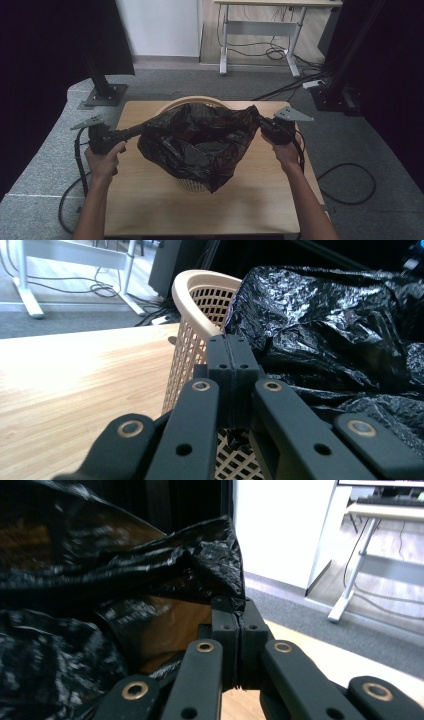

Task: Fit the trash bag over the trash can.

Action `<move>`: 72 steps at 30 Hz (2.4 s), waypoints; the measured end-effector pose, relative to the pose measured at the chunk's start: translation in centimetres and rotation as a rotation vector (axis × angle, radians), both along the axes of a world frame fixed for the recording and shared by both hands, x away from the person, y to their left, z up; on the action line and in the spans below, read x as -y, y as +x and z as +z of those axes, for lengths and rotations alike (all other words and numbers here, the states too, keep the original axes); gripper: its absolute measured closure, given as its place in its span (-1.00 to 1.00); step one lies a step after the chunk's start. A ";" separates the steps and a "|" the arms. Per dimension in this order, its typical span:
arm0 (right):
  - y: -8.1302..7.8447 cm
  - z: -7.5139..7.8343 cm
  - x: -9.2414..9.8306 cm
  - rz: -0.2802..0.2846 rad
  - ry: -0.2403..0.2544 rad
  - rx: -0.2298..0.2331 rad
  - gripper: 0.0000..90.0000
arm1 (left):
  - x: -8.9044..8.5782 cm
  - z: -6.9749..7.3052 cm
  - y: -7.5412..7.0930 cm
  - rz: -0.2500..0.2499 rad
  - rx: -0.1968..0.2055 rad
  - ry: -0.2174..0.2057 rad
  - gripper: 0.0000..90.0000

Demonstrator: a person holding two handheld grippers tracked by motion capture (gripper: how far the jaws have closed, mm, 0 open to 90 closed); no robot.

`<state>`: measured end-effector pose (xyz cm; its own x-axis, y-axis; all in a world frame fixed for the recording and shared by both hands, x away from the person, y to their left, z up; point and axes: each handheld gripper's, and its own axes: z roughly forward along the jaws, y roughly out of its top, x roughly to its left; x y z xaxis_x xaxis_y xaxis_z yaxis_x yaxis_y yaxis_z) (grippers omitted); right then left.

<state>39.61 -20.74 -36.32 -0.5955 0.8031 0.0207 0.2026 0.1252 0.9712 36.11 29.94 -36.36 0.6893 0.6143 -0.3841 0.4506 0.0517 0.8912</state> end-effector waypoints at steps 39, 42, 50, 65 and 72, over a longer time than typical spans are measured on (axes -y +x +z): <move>1.2 -3.7 -1.9 0.047 -0.036 -0.099 0.54 | 1.3 -1.9 1.7 0.053 -0.054 0.132 0.99; 0.6 -2.8 -0.6 0.044 -0.003 -0.077 0.44 | 1.0 -1.5 1.3 0.054 -0.037 0.115 0.99; -1.0 -0.2 1.4 0.060 -0.011 -0.019 0.13 | 0.7 -0.2 0.7 0.049 -0.006 0.110 0.99; -0.9 1.2 -0.3 0.188 0.030 0.027 -0.07 | 1.4 1.0 0.9 0.030 0.014 0.118 0.99; -0.7 1.3 -1.1 0.226 0.004 0.037 0.24 | 1.3 1.2 0.9 0.024 0.016 0.119 0.99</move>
